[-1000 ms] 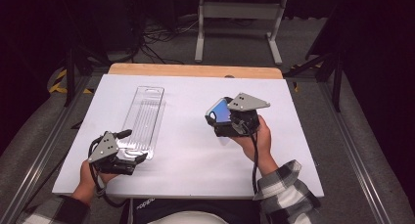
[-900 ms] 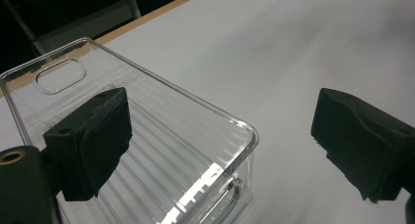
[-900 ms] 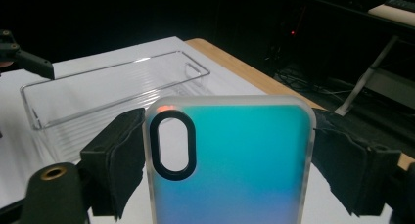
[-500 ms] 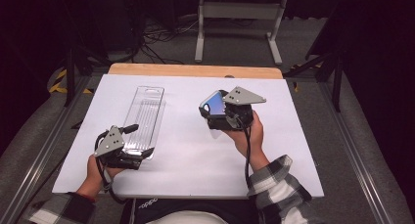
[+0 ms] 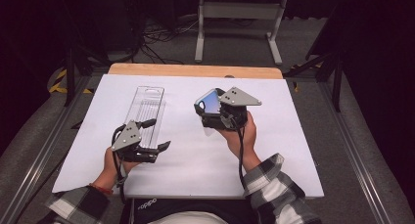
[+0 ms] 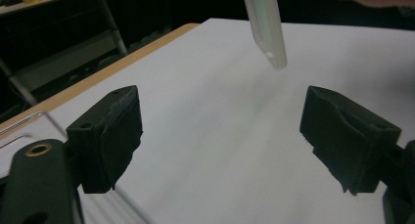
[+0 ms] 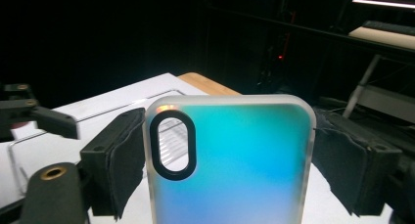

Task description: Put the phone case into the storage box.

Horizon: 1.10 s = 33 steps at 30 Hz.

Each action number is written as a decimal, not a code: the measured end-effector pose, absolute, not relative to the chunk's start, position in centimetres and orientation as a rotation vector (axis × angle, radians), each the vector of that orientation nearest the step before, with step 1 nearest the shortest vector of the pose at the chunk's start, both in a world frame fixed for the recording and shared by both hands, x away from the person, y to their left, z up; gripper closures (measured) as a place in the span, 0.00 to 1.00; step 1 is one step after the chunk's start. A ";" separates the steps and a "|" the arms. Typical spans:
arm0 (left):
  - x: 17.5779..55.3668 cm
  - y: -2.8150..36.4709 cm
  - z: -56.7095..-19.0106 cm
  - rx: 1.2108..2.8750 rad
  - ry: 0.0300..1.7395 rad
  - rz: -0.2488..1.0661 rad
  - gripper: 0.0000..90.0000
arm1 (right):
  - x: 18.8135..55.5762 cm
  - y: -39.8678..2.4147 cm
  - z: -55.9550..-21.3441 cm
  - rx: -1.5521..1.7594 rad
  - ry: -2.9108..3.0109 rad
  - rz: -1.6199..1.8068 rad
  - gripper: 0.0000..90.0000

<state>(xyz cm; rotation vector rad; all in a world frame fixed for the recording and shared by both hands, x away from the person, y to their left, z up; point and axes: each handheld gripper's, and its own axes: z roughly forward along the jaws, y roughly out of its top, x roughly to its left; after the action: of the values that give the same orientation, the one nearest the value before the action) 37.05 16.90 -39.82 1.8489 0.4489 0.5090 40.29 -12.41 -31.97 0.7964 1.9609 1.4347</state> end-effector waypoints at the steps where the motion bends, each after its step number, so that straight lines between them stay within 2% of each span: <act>1: 37.2 16.5 -39.6 1.849 0.445 0.517 0.22 | 40.2 -12.3 -32.0 0.797 1.959 1.438 0.20; 9: 37.8 14.5 -39.4 1.830 0.462 0.468 0.30 | 40.2 -10.6 -32.8 0.771 1.957 1.461 0.20; 16: 38.3 13.4 -39.3 1.806 0.471 0.419 0.58 | 39.6 -9.2 -33.9 0.758 1.965 1.477 0.20; 23: 38.2 12.7 -38.9 1.789 0.475 0.434 0.74 | 38.8 -9.2 -34.4 0.774 1.894 1.487 0.20; 30: 38.5 11.9 -38.9 1.771 0.489 0.417 0.75 | 38.6 -9.3 -34.7 0.786 1.873 1.512 0.20; 33: 38.5 11.7 -39.0 1.768 0.485 0.422 0.80 | 38.4 -9.4 -34.7 0.784 1.868 1.510 0.20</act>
<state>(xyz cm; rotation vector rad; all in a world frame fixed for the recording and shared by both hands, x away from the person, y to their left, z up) 38.46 11.70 -38.97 1.7680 0.4850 0.4219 38.36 -9.38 -34.74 0.7836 1.8682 1.5100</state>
